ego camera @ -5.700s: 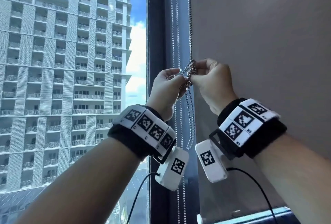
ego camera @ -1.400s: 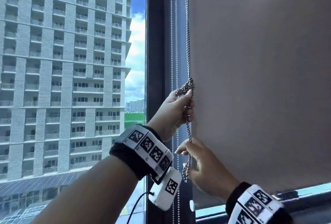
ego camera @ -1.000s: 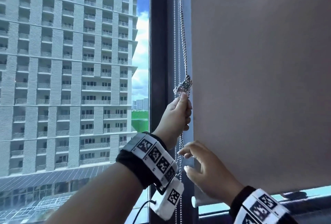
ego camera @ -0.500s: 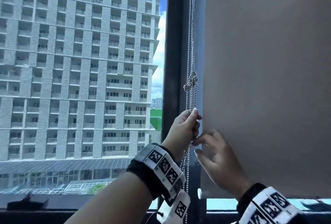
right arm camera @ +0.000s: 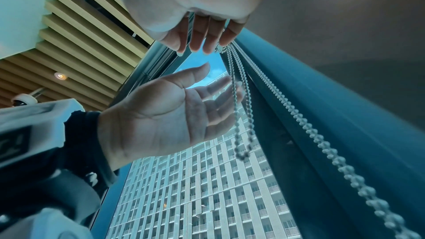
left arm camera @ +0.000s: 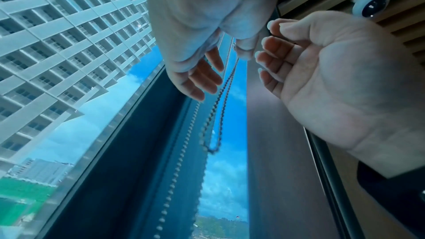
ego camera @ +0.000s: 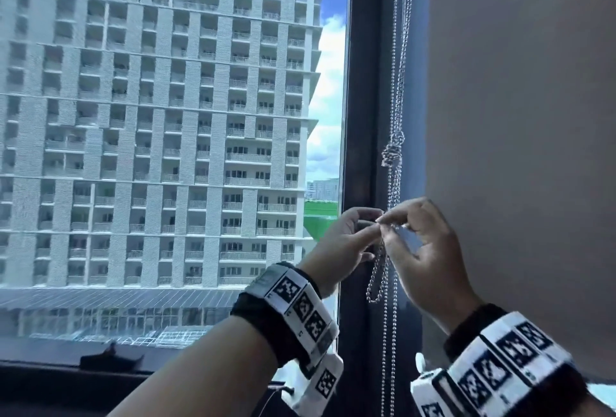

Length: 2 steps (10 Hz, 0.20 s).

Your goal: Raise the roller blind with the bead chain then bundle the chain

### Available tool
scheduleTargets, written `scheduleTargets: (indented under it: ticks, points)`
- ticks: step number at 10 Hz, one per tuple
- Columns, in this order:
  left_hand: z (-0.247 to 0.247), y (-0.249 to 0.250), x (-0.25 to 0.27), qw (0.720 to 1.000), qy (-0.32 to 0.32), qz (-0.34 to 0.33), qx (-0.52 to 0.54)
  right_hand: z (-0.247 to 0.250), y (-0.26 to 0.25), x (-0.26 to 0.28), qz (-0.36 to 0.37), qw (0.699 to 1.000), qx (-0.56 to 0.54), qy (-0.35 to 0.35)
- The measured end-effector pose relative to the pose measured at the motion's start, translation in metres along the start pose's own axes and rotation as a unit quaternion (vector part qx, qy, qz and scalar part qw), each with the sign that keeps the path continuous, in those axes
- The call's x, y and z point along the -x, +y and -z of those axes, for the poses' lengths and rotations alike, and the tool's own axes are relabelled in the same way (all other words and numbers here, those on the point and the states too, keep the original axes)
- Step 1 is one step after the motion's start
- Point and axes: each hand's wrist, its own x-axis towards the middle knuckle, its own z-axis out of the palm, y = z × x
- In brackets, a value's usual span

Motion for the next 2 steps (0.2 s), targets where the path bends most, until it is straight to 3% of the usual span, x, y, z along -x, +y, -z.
scheduleTargets:
  ticks: [2]
  points:
    - [0.054, 0.013, 0.012, 0.994, 0.057, -0.028, -0.09, -0.041, -0.02, -0.007, -0.041, 0.999, -0.017, -0.002]
